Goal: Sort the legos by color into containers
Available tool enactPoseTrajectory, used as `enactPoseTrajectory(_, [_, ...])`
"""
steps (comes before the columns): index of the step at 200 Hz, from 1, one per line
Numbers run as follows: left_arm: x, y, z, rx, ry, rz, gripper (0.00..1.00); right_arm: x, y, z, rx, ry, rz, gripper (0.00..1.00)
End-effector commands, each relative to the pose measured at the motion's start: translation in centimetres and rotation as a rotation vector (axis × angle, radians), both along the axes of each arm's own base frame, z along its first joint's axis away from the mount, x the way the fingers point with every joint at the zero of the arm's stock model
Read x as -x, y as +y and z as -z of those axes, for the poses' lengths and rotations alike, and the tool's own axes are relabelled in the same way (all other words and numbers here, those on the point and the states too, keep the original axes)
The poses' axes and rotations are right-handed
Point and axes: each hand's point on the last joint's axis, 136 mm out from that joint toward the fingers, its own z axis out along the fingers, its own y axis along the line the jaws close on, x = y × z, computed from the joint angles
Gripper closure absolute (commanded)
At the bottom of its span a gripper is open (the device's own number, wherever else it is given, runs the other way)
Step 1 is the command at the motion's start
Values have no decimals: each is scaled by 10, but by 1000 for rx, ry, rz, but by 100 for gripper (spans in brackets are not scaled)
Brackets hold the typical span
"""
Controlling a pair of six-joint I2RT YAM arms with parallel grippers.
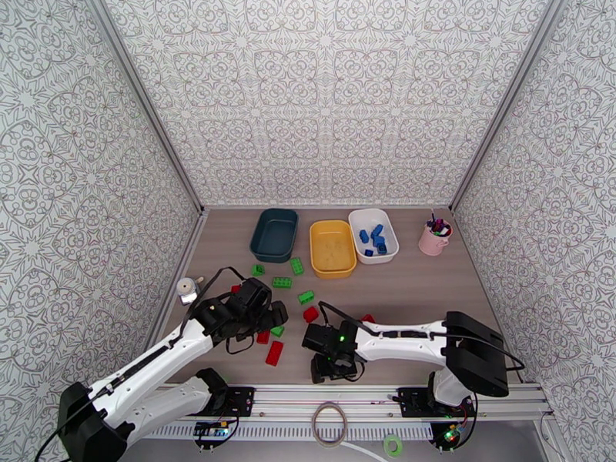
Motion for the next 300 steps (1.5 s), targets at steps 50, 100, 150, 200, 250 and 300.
enactPoseTrajectory(50, [3, 5, -5, 20, 3, 2, 2, -8, -3, 15, 69, 15, 39, 37])
enactPoseTrajectory(100, [3, 11, -1, 35, 10, -16, 2, -26, 12, 8, 111, -21, -8, 41])
enactPoseTrajectory(150, [3, 12, 3, 45, 17, -29, 2, -38, 12, 10, 151, -28, -19, 49])
enactPoseTrajectory(200, [6, 11, 9, 49, 36, -28, 2, -40, 6, 10, 156, -29, -14, 65])
enactPoseTrajectory(250, [2, -9, 16, 95, 40, 8, 2, -61, -6, -11, 84, -49, 66, 76])
enactPoseTrajectory(300, [-42, -76, -6, 169, -22, 193, 2, -134, -39, -73, -67, -134, 218, 76])
